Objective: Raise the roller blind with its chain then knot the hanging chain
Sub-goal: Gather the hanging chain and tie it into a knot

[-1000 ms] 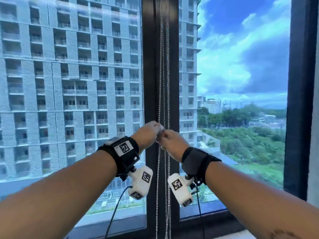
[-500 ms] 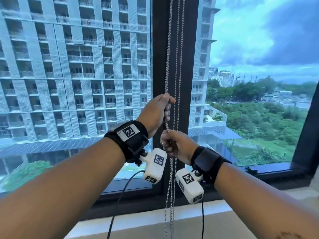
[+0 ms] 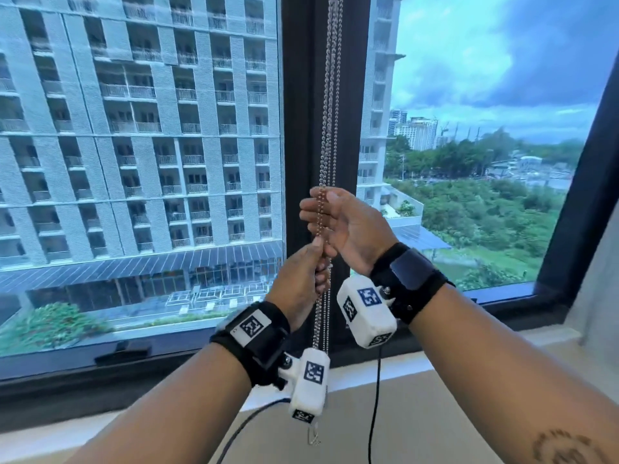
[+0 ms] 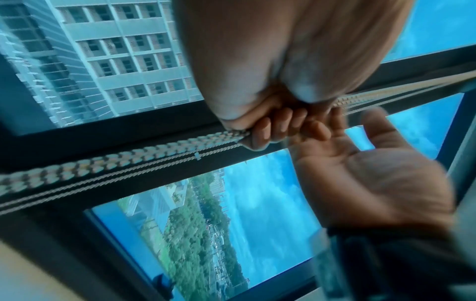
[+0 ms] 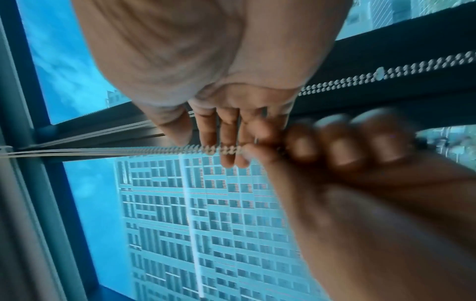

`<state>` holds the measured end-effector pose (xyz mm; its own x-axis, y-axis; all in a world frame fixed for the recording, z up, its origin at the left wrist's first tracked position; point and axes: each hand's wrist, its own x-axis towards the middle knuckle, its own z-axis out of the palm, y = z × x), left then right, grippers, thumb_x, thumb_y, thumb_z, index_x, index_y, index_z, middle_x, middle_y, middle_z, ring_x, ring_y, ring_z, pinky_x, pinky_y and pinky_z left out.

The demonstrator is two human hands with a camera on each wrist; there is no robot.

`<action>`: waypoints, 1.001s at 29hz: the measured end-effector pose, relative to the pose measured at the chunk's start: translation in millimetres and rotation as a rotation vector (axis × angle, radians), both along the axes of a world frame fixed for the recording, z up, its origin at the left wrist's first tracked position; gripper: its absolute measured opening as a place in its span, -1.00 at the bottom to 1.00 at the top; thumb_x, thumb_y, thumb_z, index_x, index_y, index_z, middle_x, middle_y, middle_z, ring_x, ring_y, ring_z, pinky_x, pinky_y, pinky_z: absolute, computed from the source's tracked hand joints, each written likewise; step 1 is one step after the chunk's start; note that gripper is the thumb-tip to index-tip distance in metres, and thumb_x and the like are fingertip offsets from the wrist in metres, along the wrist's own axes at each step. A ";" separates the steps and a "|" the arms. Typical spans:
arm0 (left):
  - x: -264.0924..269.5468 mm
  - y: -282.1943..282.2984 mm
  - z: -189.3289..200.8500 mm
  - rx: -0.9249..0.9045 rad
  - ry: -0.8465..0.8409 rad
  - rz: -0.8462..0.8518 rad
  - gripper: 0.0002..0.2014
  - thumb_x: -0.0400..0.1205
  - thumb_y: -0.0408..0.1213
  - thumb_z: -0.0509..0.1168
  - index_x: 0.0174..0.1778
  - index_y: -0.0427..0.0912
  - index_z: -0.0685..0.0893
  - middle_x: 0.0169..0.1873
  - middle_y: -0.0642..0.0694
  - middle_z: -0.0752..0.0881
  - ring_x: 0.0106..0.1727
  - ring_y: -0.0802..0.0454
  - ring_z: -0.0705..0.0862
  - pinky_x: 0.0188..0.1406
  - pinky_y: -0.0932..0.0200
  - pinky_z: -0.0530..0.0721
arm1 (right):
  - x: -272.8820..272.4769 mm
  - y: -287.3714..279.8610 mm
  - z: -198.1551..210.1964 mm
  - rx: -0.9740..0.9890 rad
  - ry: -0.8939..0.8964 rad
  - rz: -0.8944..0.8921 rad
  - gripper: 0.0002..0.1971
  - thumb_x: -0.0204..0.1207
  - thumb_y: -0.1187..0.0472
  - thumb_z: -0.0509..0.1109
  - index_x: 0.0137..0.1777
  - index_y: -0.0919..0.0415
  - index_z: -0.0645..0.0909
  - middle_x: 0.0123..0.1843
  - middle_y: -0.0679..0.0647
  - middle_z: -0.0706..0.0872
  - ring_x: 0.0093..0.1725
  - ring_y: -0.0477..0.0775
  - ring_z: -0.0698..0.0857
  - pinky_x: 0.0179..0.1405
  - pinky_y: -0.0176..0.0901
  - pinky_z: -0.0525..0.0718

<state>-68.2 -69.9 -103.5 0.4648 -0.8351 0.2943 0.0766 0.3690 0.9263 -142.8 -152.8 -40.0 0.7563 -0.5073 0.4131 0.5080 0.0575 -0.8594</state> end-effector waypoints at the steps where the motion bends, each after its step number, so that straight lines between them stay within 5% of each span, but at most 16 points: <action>1: -3.8 3.3 -9.2 0.024 -0.004 0.004 -0.63 0.82 -0.06 0.04 -0.20 -0.15 0.56 -0.46 0.04 0.30 -0.51 0.18 0.23 -0.52 0.33 0.23 | -0.7 4.8 -1.9 -0.020 -0.018 0.001 -0.76 0.76 0.24 0.09 0.20 0.29 0.58 -0.09 0.19 0.70 -0.17 0.05 0.70 -0.02 -0.09 0.65; 4: -14.6 16.9 -26.8 0.097 -0.174 0.039 -0.60 0.83 -0.07 0.03 -0.26 -0.17 0.52 -0.46 0.01 0.33 -0.53 0.19 0.31 -0.54 0.40 0.33 | -3.1 15.5 -18.1 -0.079 -0.019 -0.086 -0.75 0.78 0.24 0.09 0.20 0.22 0.60 -0.30 0.04 0.56 -0.41 -0.06 0.47 -0.37 -0.22 0.48; 8: -12.1 30.4 -43.4 0.134 -0.300 0.028 -0.59 0.81 -0.04 0.06 -0.18 -0.22 0.62 -0.30 -0.16 0.62 -0.28 0.06 0.58 -0.21 0.26 0.53 | -5.9 25.8 -49.2 -0.016 0.015 -0.178 -0.76 0.75 0.21 0.18 0.21 0.12 0.68 -0.34 -0.02 0.51 -0.44 -0.08 0.35 -0.48 -0.22 0.28; 11: -4.8 34.5 -46.0 0.210 -0.593 0.209 -0.81 0.77 -0.09 0.19 -0.01 -0.12 0.60 -0.03 -0.03 0.65 -0.09 0.12 0.63 -0.14 0.39 0.51 | -10.3 31.3 -60.9 -0.025 0.021 -0.215 -0.78 0.73 0.21 0.23 0.15 0.07 0.73 -0.35 -0.02 0.52 -0.45 -0.10 0.36 -0.51 -0.23 0.27; 12: -3.5 35.9 -44.1 0.188 -0.645 0.307 -0.91 0.73 -0.15 0.28 0.06 -0.06 0.54 0.06 -0.03 0.59 0.00 0.15 0.64 -0.10 0.43 0.52 | -10.7 31.1 -61.9 -0.028 0.029 -0.229 -0.78 0.73 0.22 0.23 0.14 0.08 0.73 -0.36 -0.02 0.54 -0.46 -0.11 0.37 -0.51 -0.24 0.28; 16: -6.9 43.8 -14.0 -0.160 -1.022 0.561 -0.67 0.54 -0.43 0.38 0.09 -0.11 0.40 0.03 -0.08 0.48 -0.02 0.03 0.53 0.01 0.30 0.50 | -15.0 32.8 -68.3 -0.054 0.085 -0.263 -0.76 0.71 0.27 0.24 0.05 0.04 0.75 -0.35 0.00 0.59 -0.41 -0.08 0.46 -0.45 -0.27 0.38; 19: -20.0 47.3 22.0 -0.237 -1.523 0.347 -0.80 0.46 -0.40 0.27 -0.04 -0.11 0.47 -0.08 -0.04 0.53 -0.10 0.05 0.47 -0.04 0.22 0.48 | -30.2 31.5 -72.0 -0.199 0.251 -0.324 -0.69 0.64 0.40 0.25 -0.11 0.02 0.74 -0.25 0.01 0.63 -0.22 0.00 0.56 -0.28 -0.21 0.60; 21: -26.1 44.5 37.2 -0.035 -1.809 0.133 -0.89 0.42 -0.22 0.15 -0.20 -0.08 0.55 -0.16 0.04 0.64 -0.18 0.07 0.55 -0.14 0.18 0.57 | -37.7 28.3 -78.5 -0.320 0.354 -0.397 -0.78 0.61 0.48 0.23 0.05 0.28 0.68 -0.15 0.05 0.63 -0.21 -0.11 0.55 -0.14 -0.28 0.68; 23: -22.2 37.5 40.0 0.250 -2.015 0.035 -0.64 0.42 -0.14 0.04 -0.20 -0.08 0.76 -0.17 0.05 0.79 -0.20 0.00 0.70 -0.16 0.08 0.71 | -40.8 24.4 -90.6 -0.286 0.294 -0.334 -0.80 0.62 0.42 0.26 0.16 0.45 0.65 -0.24 0.24 0.66 -0.35 -0.04 0.52 -0.43 -0.07 0.66; 25: -11.1 32.8 37.1 0.385 -2.174 0.015 -0.60 0.49 -0.22 0.05 -0.06 0.02 0.82 -0.07 0.07 0.83 -0.07 -0.03 0.76 0.07 -0.02 0.72 | -40.6 17.4 -102.0 -0.157 0.263 -0.283 -0.77 0.71 0.30 0.24 0.21 0.42 0.64 -0.45 0.19 0.50 -0.54 -0.04 0.40 -0.71 -0.20 0.39; 27: -5.9 27.5 35.2 0.403 -2.319 -0.005 -0.63 0.58 -0.33 0.10 0.05 0.02 0.80 0.10 0.08 0.80 0.15 -0.01 0.73 0.44 -0.06 0.52 | -38.1 4.6 -113.4 -0.143 0.276 -0.265 -0.77 0.74 0.26 0.21 0.19 0.35 0.65 -0.48 0.09 0.48 -0.57 -0.05 0.36 -0.69 -0.29 0.30; 29: -8.8 19.7 30.0 0.394 -2.392 -0.004 -0.68 0.63 -0.36 0.14 0.05 -0.05 0.80 0.14 0.01 0.78 0.23 -0.04 0.69 0.50 -0.06 0.45 | -37.4 -6.0 -121.2 -0.162 0.277 -0.256 -0.78 0.74 0.23 0.22 0.19 0.29 0.67 -0.50 0.03 0.51 -0.55 -0.03 0.37 -0.67 -0.25 0.31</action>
